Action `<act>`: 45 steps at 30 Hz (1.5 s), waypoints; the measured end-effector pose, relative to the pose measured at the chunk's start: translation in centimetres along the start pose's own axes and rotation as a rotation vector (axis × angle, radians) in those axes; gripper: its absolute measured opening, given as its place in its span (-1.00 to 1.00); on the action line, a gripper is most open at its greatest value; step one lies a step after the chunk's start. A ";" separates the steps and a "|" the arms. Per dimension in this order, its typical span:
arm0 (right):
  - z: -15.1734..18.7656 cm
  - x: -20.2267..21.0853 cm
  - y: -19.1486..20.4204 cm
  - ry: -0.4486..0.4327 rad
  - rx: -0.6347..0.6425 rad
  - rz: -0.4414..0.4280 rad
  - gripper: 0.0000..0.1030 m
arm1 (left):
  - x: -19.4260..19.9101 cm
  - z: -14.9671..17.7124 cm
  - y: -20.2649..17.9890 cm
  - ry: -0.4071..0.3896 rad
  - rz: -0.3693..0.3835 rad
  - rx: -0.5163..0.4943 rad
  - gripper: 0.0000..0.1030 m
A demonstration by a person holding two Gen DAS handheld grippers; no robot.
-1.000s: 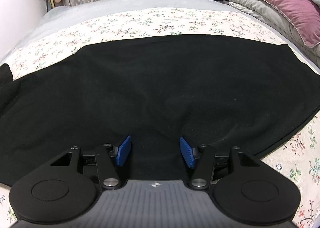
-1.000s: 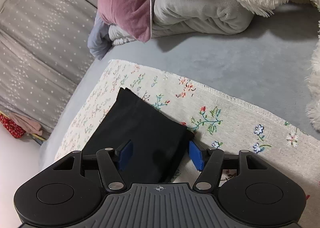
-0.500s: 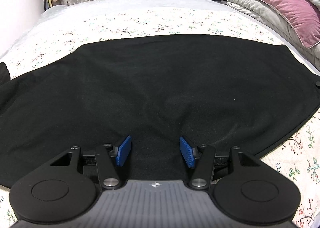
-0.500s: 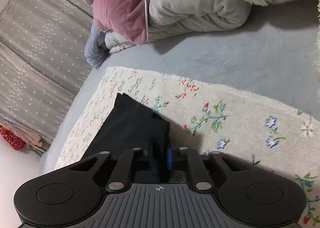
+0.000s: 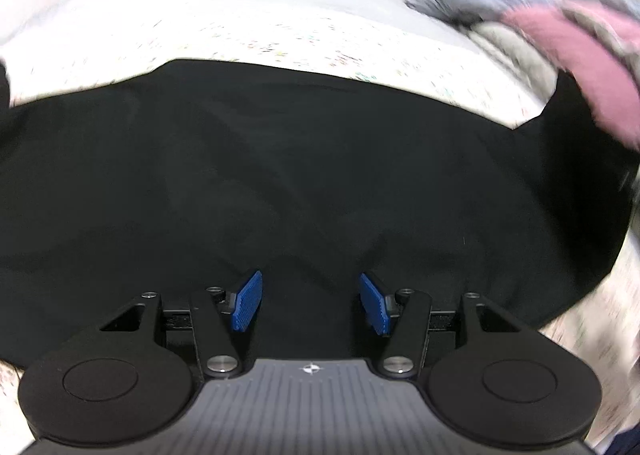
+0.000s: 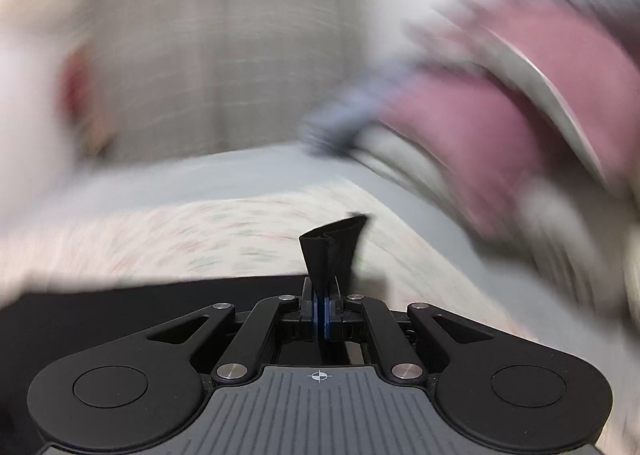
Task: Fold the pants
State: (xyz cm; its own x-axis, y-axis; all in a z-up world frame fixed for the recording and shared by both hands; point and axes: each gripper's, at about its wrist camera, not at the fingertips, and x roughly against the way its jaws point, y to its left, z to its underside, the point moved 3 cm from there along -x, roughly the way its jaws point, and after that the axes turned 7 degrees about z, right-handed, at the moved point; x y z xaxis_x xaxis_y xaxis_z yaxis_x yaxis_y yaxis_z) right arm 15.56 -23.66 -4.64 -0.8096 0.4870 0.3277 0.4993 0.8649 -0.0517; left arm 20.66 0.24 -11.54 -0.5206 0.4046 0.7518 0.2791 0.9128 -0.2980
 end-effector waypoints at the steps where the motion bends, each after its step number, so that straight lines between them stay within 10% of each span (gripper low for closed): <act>1: 0.4 0.9 3.1 -0.044 0.132 -0.046 -0.93 | 0.0 -0.2 0.5 -0.004 0.009 0.030 0.50; 9: 10.1 6.9 19.5 -0.092 0.830 -0.338 -0.93 | 0.3 -0.7 2.9 -0.019 0.054 0.152 0.50; 14: 10.2 6.9 20.1 -0.088 0.836 -0.329 -0.76 | 0.4 -0.7 3.1 -0.017 0.077 0.162 0.50; 20: 8.7 6.2 18.2 -0.040 0.760 -0.290 -0.10 | 1.0 -0.5 3.4 -0.016 0.103 0.210 0.51; 23: 8.4 5.7 18.0 0.005 0.714 -0.322 -0.23 | 0.9 -0.6 3.1 -0.014 0.141 0.242 0.51; 26: 8.3 6.0 18.5 0.024 0.696 -0.362 -0.98 | 0.7 -0.6 2.8 0.004 0.225 0.325 0.55; 36: 8.0 7.4 20.0 -0.076 0.683 -0.332 -0.99 | -0.8 -0.9 2.0 0.047 0.378 0.519 0.73; 45: 8.4 9.0 21.0 -0.190 0.750 -0.328 -0.99 | -2.4 -2.6 1.0 0.058 0.366 0.441 0.60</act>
State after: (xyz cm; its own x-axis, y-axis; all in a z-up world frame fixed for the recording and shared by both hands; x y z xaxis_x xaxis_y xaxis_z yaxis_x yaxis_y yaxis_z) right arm 16.13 -0.08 -10.69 -0.9497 0.1506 0.2744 -0.0536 0.7854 -0.6166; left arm 24.24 0.01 -12.12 -0.4046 0.7062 0.5810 0.0634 0.6555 -0.7526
